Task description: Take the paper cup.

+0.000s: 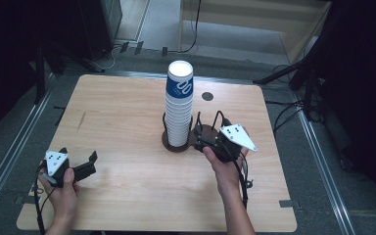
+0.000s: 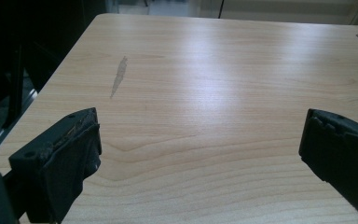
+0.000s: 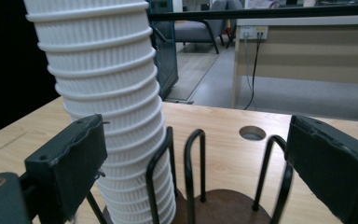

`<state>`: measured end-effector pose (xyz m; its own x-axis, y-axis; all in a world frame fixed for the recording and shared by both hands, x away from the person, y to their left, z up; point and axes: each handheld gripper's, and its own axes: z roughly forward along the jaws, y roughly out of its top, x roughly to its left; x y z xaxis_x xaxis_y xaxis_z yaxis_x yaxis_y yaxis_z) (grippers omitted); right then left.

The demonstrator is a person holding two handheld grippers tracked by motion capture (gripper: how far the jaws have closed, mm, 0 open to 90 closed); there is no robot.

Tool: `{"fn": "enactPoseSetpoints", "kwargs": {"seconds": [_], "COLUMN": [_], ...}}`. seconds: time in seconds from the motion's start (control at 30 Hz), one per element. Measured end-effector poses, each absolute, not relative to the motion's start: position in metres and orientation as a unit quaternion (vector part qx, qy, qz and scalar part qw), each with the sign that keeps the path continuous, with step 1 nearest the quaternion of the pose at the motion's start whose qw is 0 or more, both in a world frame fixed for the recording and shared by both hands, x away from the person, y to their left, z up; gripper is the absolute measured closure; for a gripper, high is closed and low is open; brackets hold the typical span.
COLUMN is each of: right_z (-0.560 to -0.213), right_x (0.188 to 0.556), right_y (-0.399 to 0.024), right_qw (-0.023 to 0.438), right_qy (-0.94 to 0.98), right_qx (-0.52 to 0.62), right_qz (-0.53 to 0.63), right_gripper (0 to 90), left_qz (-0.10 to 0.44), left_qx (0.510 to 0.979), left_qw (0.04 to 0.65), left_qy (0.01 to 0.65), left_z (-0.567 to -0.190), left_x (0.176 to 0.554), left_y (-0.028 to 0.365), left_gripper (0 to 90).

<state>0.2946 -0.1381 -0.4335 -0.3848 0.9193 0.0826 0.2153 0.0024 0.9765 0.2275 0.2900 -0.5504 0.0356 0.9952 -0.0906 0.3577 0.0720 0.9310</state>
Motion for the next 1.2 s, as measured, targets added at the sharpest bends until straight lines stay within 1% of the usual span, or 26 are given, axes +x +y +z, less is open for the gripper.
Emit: {"fn": "enactPoseSetpoints", "kwargs": {"seconds": [0.37, 0.57, 0.7, 0.9, 1.2], "right_z": [-0.422, -0.415, -0.410, -0.403, -0.400], "right_x": [0.303, 0.309, 0.314, 0.319, 0.331], "right_y": [-0.119, -0.106, -0.098, -0.086, -0.076], "right_qw": [0.308, 0.289, 0.291, 0.299, 0.311], "right_qy": [0.639, 0.649, 0.647, 0.649, 0.646], "right_qx": [0.436, 0.426, 0.423, 0.419, 0.429], "right_qz": [0.555, 0.561, 0.563, 0.560, 0.549], "right_gripper": [5.1, 0.0, 0.0, 0.0, 0.0], "left_qz": [0.361, 0.360, 0.350, 0.349, 0.345], "left_qx": [0.577, 0.580, 0.587, 0.590, 0.592], "left_qw": [0.438, 0.436, 0.441, 0.440, 0.441], "left_qy": [0.587, 0.586, 0.582, 0.580, 0.580], "left_z": [-0.550, -0.550, -0.550, -0.550, -0.550], "left_x": [0.228, 0.229, 0.229, 0.230, 0.230], "left_y": [0.291, 0.290, 0.291, 0.290, 0.290], "left_gripper": [0.0, 0.0, 0.0, 0.0, 0.0]}}
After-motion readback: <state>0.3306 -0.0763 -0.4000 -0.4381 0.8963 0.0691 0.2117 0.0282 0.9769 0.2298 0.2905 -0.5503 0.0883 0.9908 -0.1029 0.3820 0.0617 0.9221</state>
